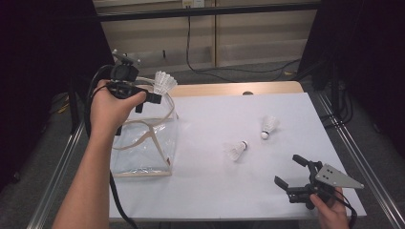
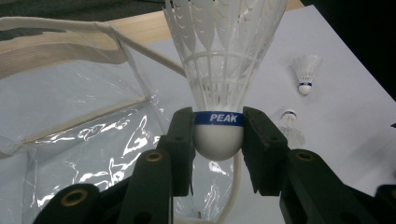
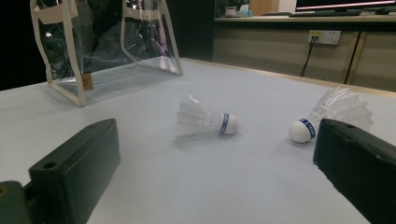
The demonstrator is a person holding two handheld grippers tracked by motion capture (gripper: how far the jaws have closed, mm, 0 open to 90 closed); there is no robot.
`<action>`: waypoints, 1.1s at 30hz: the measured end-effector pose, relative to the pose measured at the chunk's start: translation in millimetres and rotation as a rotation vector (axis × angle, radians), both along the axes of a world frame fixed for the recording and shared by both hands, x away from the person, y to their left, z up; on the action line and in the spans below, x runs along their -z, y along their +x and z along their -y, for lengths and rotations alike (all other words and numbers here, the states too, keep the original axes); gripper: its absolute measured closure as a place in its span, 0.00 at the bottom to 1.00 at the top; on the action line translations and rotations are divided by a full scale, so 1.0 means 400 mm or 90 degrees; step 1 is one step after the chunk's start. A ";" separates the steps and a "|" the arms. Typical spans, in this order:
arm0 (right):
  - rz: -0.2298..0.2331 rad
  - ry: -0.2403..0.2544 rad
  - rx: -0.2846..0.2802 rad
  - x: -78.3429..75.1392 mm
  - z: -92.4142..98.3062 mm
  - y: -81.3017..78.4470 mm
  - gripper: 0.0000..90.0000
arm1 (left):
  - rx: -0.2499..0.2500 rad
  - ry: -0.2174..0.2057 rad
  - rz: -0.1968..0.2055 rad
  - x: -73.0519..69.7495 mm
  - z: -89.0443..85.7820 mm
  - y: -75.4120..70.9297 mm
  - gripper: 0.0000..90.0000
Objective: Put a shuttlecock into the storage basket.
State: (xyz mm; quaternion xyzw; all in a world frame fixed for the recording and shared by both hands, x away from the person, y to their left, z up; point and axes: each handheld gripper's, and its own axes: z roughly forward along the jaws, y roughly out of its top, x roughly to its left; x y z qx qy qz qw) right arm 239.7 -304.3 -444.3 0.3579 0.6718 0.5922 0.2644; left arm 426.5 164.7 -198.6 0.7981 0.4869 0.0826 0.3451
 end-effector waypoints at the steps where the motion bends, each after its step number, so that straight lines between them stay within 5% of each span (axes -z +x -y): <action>1: 0.000 0.000 -0.001 0.000 0.000 0.000 0.00 | -0.003 0.001 0.000 0.001 -0.002 0.000 0.73; 33: -0.002 0.000 0.001 0.001 0.000 0.001 0.00 | -0.048 -0.002 0.000 0.017 -0.060 0.014 0.73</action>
